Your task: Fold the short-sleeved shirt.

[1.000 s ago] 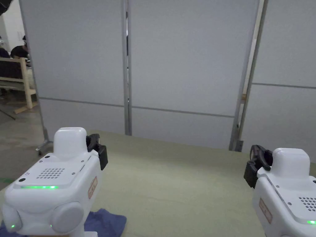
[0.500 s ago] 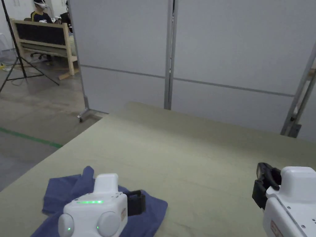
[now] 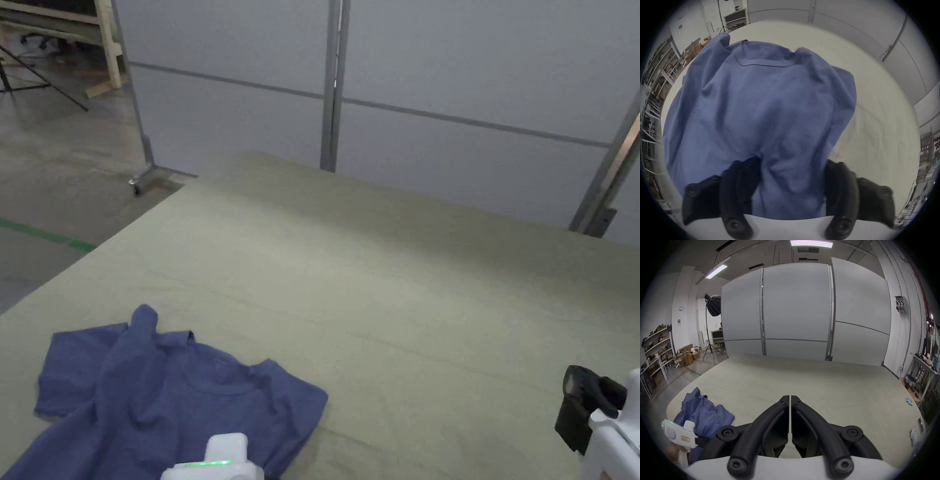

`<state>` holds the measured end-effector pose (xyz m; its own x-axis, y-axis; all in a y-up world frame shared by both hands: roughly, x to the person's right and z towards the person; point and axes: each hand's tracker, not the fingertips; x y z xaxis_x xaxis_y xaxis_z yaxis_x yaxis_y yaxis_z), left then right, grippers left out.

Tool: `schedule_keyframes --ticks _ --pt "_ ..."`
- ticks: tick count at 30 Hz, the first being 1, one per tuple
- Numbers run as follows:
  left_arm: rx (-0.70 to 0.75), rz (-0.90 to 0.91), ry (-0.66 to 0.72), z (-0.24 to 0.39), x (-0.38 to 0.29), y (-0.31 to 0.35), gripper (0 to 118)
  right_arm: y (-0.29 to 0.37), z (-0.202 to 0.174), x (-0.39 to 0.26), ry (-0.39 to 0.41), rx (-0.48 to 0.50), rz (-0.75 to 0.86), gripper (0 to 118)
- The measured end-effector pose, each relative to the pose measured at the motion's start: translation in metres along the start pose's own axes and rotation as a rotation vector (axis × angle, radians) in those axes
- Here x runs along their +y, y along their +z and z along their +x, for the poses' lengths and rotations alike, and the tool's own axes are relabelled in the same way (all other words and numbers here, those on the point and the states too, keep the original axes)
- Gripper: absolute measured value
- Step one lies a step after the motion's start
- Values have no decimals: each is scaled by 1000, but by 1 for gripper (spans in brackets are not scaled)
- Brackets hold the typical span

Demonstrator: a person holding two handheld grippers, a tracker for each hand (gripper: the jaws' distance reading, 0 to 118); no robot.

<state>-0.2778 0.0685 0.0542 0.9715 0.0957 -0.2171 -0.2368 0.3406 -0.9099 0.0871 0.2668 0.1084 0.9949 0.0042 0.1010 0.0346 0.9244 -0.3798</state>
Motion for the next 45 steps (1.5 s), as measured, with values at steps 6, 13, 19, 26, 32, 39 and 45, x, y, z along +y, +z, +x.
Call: schedule_keyframes --ticks 6,13,19,26,32,39,45 --pt "-175 85 279 -61 -5 29 14 11 -3 3 -45 16 9 4" --pt "-432 409 401 -62 19 122 13 42 18 17 -49 45 76 4" --pt "-550 656 99 39 63 227 13 97 60 35 -52 -19 208 4" --pt "-759 617 -327 245 21 252 13 163 136 29 -64 -190 296 4" --pt "-833 221 -594 388 -108 152 13 194 205 2 -64 -317 248 4" --pt "-578 -126 -797 442 -223 31 13 196 255 -34 -114 -396 149 4" --pt "-656 86 -655 397 -160 88 100 192 263 -38 -138 -389 133 4"
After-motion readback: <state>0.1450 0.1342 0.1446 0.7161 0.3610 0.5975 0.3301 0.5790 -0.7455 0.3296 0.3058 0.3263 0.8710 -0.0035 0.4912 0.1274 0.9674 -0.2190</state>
